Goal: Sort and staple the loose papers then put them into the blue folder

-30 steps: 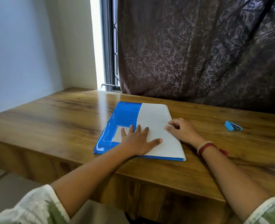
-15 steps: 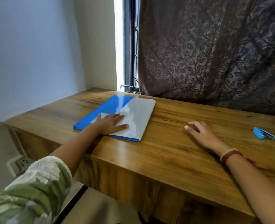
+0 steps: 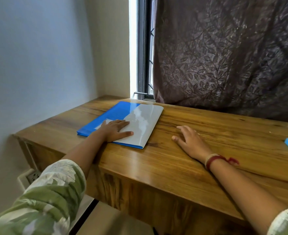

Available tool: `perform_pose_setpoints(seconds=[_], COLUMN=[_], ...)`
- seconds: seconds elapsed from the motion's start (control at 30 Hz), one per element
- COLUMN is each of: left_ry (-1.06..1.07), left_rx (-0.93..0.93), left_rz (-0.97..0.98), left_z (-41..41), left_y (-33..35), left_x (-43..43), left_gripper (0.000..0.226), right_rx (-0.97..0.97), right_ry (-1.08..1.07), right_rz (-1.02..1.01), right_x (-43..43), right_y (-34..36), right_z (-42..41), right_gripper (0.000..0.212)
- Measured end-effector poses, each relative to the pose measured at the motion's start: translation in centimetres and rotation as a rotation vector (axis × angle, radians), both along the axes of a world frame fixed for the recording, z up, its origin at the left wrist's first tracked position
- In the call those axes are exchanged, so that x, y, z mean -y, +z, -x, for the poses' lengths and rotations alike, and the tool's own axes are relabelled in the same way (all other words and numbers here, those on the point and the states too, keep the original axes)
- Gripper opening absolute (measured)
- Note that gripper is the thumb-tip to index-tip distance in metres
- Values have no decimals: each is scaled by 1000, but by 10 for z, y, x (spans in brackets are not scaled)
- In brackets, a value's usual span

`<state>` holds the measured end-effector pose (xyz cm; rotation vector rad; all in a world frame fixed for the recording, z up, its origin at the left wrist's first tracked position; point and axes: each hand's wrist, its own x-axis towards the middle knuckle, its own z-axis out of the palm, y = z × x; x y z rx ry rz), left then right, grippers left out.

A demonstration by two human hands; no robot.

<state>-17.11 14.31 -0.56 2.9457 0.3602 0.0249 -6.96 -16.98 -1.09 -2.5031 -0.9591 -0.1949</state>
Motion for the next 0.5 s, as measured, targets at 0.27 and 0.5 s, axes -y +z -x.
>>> perform_pose_setpoints(seconds=[0.27, 0.5], left_ry=[81, 80], left_rx=[96, -49], left_rz=[-5, 1], left_z=[-18, -29], left_y=[5, 0], left_x=[1, 25], left_gripper=[101, 86], right_rx=[35, 21], right_ry=[-65, -89], right_rz=[-76, -123], right_x=[9, 12], right_y=[-3, -3], right_z=[-3, -4], right_gripper=[56, 55])
